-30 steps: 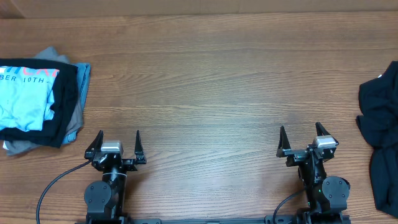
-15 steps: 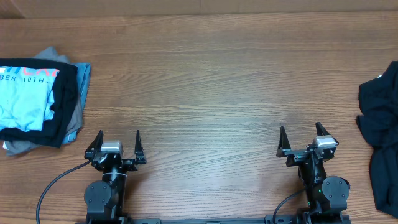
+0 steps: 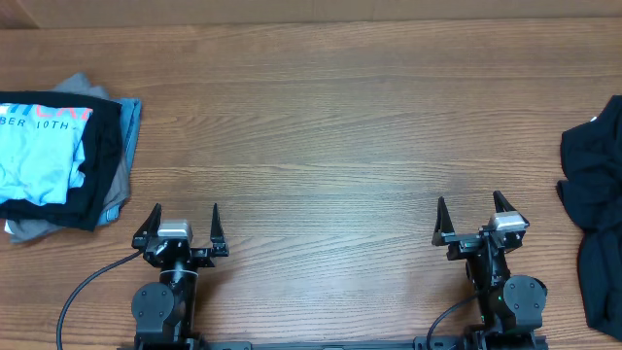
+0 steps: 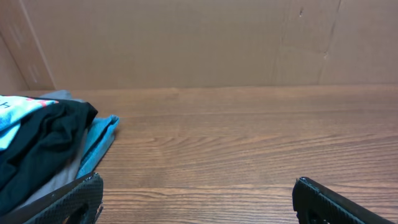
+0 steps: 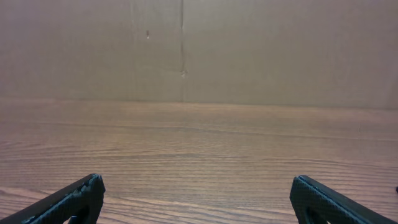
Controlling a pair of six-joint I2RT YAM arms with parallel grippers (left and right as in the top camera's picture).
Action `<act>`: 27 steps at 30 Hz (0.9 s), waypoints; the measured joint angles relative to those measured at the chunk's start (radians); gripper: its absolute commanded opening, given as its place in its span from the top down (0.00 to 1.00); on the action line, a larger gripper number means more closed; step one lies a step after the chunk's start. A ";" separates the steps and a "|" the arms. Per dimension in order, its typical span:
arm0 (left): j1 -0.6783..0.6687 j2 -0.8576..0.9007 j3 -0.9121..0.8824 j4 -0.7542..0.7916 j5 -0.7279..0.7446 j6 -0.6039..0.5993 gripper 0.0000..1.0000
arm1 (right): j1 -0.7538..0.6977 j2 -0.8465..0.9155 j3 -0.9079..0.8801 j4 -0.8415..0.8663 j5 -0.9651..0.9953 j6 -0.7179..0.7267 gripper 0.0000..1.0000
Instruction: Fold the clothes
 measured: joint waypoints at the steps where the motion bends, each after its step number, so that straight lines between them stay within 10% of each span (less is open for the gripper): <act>1: 0.000 0.000 0.000 0.000 0.000 0.000 0.00 | 0.000 0.000 0.000 0.000 0.000 0.000 0.00; 19: 0.000 0.000 0.000 0.000 0.000 0.000 0.00 | 0.000 0.000 0.014 0.020 -0.163 0.085 0.00; 27: 0.000 0.000 0.000 0.000 0.000 0.000 0.00 | 0.000 0.007 0.367 -0.225 -0.210 0.151 0.00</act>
